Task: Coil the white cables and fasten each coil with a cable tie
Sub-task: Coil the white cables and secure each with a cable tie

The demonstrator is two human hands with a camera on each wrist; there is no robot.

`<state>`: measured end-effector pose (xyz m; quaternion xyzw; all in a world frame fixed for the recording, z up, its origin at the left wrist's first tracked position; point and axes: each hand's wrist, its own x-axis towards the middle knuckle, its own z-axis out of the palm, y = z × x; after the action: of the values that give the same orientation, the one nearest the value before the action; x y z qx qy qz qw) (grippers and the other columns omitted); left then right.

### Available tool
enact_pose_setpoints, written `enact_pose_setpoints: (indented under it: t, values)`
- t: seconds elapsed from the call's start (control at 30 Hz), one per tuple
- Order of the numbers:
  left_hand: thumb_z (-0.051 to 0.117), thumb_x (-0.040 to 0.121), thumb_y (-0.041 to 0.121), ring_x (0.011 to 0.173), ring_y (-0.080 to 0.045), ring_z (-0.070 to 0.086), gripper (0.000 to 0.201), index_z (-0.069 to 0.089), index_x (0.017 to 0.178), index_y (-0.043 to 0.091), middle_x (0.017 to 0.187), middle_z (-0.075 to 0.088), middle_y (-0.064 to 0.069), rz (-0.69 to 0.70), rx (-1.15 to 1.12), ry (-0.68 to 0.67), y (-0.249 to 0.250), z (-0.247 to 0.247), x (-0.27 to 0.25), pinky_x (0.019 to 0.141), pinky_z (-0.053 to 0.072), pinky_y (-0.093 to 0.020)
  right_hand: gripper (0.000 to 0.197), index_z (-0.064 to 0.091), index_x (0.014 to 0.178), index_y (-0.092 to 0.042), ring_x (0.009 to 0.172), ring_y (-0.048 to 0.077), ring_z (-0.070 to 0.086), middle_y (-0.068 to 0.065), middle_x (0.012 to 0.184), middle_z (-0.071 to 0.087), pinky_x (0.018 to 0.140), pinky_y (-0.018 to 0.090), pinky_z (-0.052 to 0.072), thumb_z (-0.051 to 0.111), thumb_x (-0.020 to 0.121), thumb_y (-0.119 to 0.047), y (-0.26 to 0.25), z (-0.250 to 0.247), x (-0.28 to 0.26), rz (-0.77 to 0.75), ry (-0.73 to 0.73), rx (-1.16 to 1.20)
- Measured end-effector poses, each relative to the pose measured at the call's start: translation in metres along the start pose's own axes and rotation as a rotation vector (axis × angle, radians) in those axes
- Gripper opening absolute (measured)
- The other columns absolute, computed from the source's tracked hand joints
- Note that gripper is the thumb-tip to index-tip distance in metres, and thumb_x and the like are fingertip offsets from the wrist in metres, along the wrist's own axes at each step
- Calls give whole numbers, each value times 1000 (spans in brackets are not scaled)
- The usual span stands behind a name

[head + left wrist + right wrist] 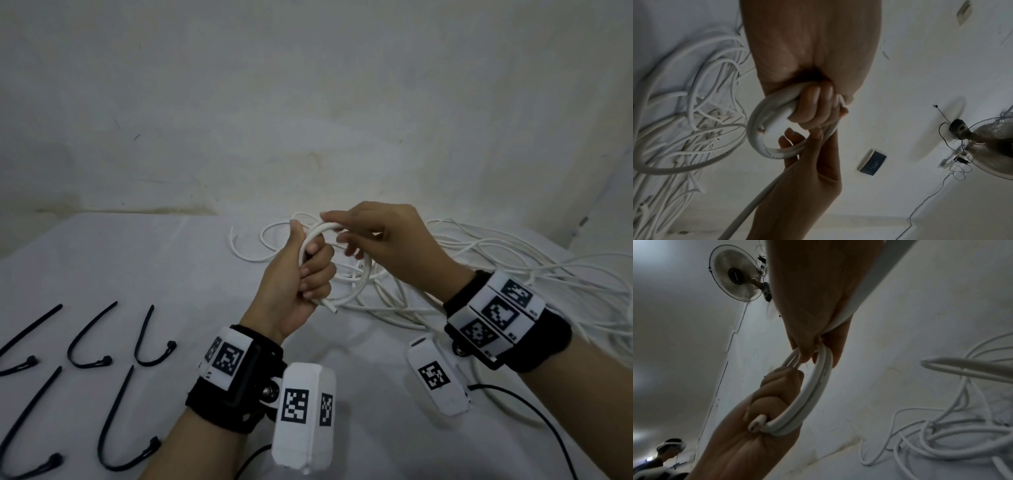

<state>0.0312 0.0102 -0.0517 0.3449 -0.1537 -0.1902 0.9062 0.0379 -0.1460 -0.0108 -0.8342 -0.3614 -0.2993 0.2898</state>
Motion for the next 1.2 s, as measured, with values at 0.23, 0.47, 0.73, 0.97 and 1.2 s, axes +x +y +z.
enact_pose_setpoints:
  t: [0.23, 0.47, 0.73, 0.97, 1.2]
  values:
    - [36, 87, 45, 32, 0, 27, 43, 52, 56, 20, 41, 30, 10, -21, -1, -124, 0, -3, -2, 35, 22, -13, 23, 72, 104, -13, 50, 9, 65, 1, 71, 70, 57, 15, 52, 64, 85, -2, 1, -3, 1, 136, 5, 97]
    - [35, 91, 36, 38, -6, 10, 41, 50, 57, 19, 42, 27, 8, 68, -170, -148, 10, -13, 0, 32, 22, -14, 16, 63, 102, -27, 41, 16, 59, -4, 65, 63, 45, 29, 52, 54, 95, -15, -3, -13, -7, 424, -157, 172]
    - [34, 95, 35, 40, -5, 16, 43, 50, 60, 18, 44, 37, 7, 238, -314, -126, 32, -40, 4, 35, 25, -15, 20, 51, 99, -33, 51, 12, 47, -2, 57, 49, 49, 15, 35, 54, 94, -14, 18, -66, -39, 301, -187, -118]
    - [34, 96, 39, 38, -5, 15, 47, 49, 57, 19, 43, 35, 8, 230, -281, -61, 29, -36, 5, 34, 25, -14, 49, 69, 113, -20, 45, 22, 53, 1, 76, 59, 37, 24, 30, 68, 71, 7, 16, -72, -50, -172, -354, -729]
    - [36, 88, 38, 30, -3, 27, 40, 47, 54, 20, 42, 30, 8, 224, -211, 11, 23, -24, 4, 34, 20, -14, 26, 70, 95, -20, 63, 18, 58, -3, 83, 59, 42, 25, 36, 55, 79, -6, -36, -34, -35, -312, -518, -554]
